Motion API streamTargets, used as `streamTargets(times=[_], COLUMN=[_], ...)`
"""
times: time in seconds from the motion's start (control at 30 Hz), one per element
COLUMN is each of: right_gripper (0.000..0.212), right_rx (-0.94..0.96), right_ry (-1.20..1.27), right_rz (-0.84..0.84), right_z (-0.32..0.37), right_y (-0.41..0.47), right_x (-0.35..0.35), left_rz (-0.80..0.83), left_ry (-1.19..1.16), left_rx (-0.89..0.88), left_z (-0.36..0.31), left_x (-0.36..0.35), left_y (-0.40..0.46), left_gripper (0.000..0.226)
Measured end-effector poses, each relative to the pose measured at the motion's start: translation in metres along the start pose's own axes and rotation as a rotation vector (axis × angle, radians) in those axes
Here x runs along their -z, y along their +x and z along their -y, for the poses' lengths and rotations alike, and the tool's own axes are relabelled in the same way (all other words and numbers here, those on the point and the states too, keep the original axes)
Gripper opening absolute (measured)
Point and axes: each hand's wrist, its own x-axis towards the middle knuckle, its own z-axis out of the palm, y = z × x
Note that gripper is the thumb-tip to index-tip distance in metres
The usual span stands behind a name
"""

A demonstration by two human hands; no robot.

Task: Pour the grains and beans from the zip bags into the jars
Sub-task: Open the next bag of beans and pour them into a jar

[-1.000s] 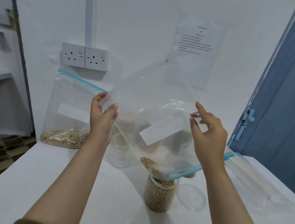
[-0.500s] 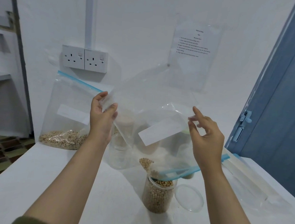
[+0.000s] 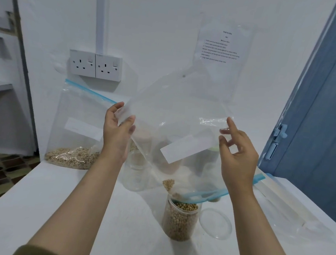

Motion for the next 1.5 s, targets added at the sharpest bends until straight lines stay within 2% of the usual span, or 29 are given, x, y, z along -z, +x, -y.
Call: streamTargets(times=[0.3, 0.4, 0.57, 0.97, 1.5], right_gripper=[0.05, 0.049, 0.043, 0.049, 0.048], right_rx=[-0.079, -0.112, -0.14, 0.028, 0.049], right_ry=[-0.007, -0.044, -0.033, -0.097, -0.082], right_rz=[-0.015, 0.033, 0.022, -0.001, 0.016], right_z=[-0.002, -0.005, -0.009, -0.008, -0.011], right_y=[-0.002, -0.003, -0.002, 0.0, 0.001], right_x=[0.004, 0.007, 0.007, 0.003, 0.004], left_rz=[0.013, 0.018, 0.026, 0.038, 0.031], left_ry=[-0.011, -0.004, 0.002, 0.002, 0.004], left_rx=[0.008, 0.011, 0.014, 0.008, 0.022], left_z=[-0.004, -0.003, 0.0, -0.003, -0.002], left_x=[-0.007, -0.008, -0.009, -0.01, -0.012], left_y=[0.001, 0.001, -0.001, -0.002, -0.003], left_gripper=[0.044, 0.044, 0.044, 0.039, 0.04])
